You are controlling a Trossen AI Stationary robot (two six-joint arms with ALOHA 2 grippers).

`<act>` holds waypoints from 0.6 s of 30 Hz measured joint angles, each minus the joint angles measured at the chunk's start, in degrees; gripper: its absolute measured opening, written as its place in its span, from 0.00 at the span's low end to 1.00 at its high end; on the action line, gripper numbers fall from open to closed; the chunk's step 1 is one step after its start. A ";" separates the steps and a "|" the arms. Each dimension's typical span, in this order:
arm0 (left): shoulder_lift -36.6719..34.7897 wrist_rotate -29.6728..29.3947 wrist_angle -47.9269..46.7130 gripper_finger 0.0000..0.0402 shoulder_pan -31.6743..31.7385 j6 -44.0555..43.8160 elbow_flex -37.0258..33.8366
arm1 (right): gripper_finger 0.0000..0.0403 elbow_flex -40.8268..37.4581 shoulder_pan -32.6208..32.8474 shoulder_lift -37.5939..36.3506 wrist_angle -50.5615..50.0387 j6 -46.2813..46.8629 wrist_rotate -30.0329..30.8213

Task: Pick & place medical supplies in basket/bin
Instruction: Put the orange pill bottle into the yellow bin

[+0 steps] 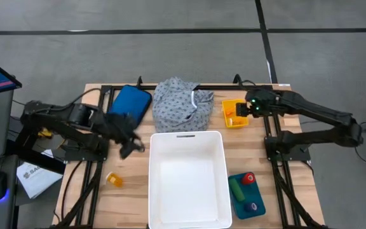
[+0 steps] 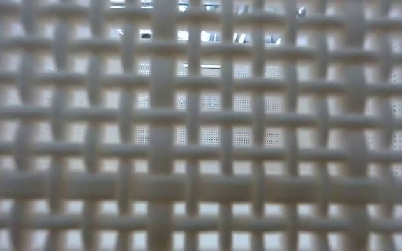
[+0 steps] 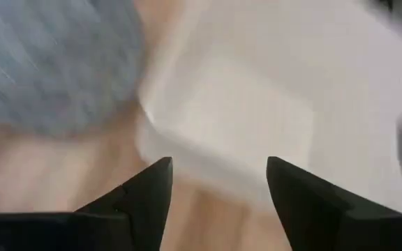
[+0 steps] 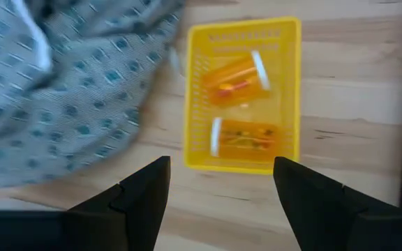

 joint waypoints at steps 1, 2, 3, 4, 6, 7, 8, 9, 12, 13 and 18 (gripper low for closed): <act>0.34 2.35 -2.26 0.57 -1.32 -0.26 0.00 | 0.62 0.00 0.32 -0.98 0.26 0.71 0.04; 0.93 4.65 -4.70 0.57 -2.77 -0.43 0.00 | 0.62 0.00 0.52 -1.79 0.85 1.35 0.00; 1.81 6.74 -7.04 0.58 -4.56 -0.47 0.00 | 0.62 0.00 0.75 -2.57 1.64 2.01 0.04; 2.91 8.74 -9.21 0.59 -6.46 -0.42 0.00 | 0.62 0.00 0.89 -3.25 2.11 2.54 -0.01; 5.46 10.91 -14.36 0.62 -10.62 0.71 -0.02 | 0.62 0.00 1.29 -4.33 2.83 3.40 0.05; 6.82 11.60 -16.89 0.63 -12.62 1.95 -0.04 | 0.62 0.00 1.52 -4.74 3.23 3.65 0.21; 8.13 12.19 -19.37 0.64 -14.63 3.44 -0.06 | 0.62 0.00 1.60 -5.10 3.49 3.94 0.28; 9.38 12.71 -21.87 0.65 -16.42 5.20 -0.07 | 0.62 0.00 1.77 -5.30 3.83 4.22 0.38; 13.12 12.75 -25.60 0.68 -20.58 8.67 -0.08 | 0.62 0.00 2.07 -5.62 4.66 4.49 0.44; 14.07 12.70 -25.33 0.68 -21.94 9.04 -0.09 | 0.62 0.00 2.20 -5.63 4.92 4.49 0.44; 17.13 12.72 -21.25 0.70 -27.46 8.31 -1.14 | 0.62 0.00 2.21 -5.61 5.97 4.49 0.44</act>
